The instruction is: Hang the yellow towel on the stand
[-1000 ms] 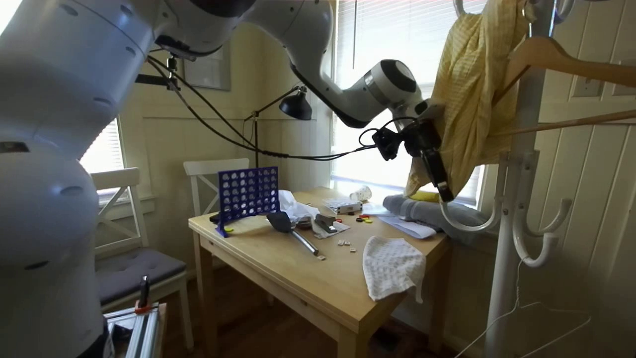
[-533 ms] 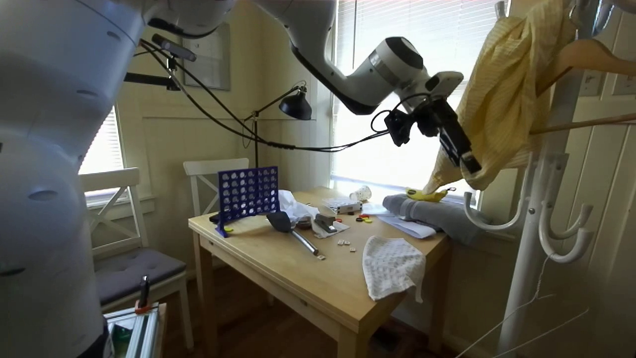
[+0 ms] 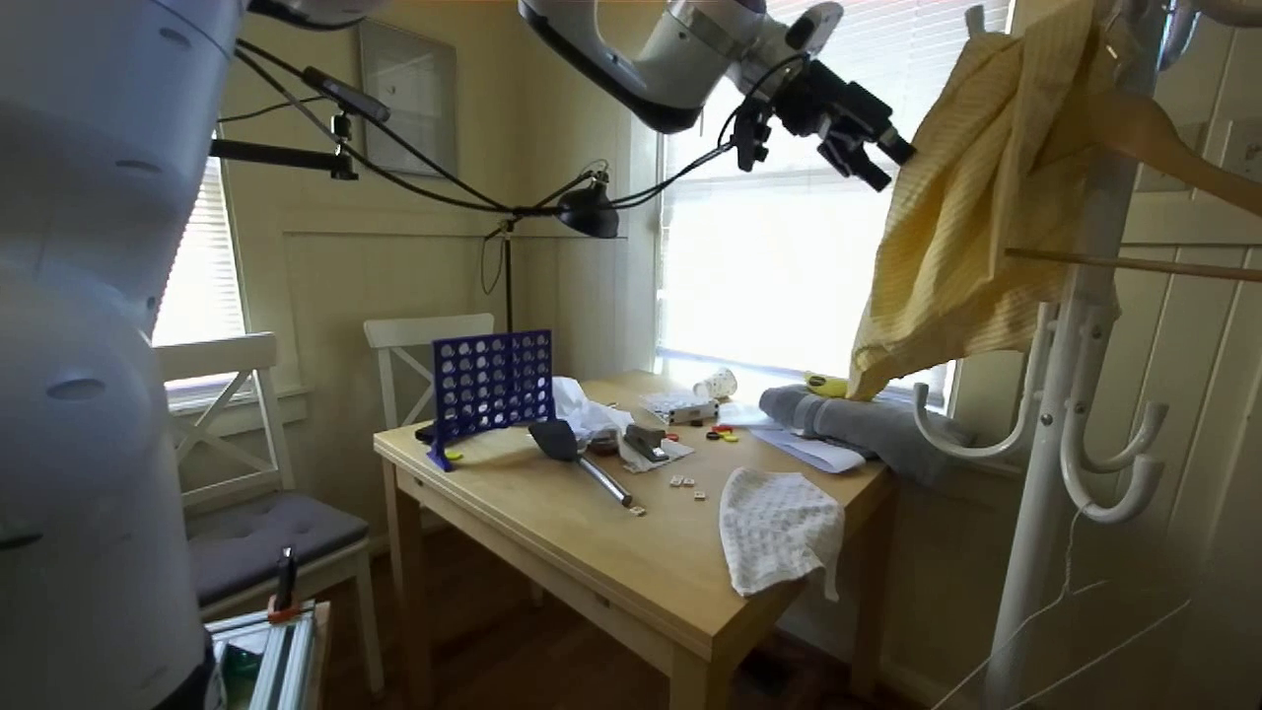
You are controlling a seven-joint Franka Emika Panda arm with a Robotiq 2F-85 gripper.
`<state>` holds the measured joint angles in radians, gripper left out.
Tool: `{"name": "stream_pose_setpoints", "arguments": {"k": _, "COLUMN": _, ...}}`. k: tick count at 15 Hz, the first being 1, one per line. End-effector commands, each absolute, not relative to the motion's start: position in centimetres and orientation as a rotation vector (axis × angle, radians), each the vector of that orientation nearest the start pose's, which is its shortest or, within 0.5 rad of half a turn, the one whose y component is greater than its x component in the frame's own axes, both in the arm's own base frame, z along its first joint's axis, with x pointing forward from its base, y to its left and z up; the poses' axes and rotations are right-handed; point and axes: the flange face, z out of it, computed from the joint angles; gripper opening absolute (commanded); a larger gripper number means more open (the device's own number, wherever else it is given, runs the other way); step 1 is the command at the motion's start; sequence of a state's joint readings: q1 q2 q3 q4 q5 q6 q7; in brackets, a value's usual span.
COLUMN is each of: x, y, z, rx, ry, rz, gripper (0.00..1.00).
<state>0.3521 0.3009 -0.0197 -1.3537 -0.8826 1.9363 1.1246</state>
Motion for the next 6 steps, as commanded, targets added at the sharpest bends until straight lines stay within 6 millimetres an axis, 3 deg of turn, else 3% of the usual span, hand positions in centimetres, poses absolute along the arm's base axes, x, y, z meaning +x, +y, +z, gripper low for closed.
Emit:
{"name": "stream_pose_setpoints", "arguments": {"k": 1, "x": 66.5, "y": 20.6, "z": 64.7, "rx": -3.008, "ry": 0.756, "rz": -1.478, "gripper": 1.00}}
{"name": "stream_pose_setpoints", "arguments": {"k": 4, "x": 67.2, "y": 22.2, "z": 66.8, "rx": -2.896, "ry": 0.549, "rz": -1.550, "gripper": 1.00}}
{"name": "stream_pose_setpoints", "arguments": {"k": 5, "x": 65.9, "y": 21.9, "z": 65.8, "rx": -2.942, "ry": 0.648, "rz": -1.538, "gripper": 1.00}}
{"name": "stream_pose_setpoints", "arguments": {"k": 6, "x": 66.1, "y": 22.1, "z": 66.3, "rx": -2.923, "ry": 0.602, "rz": -1.553, "gripper": 1.00}}
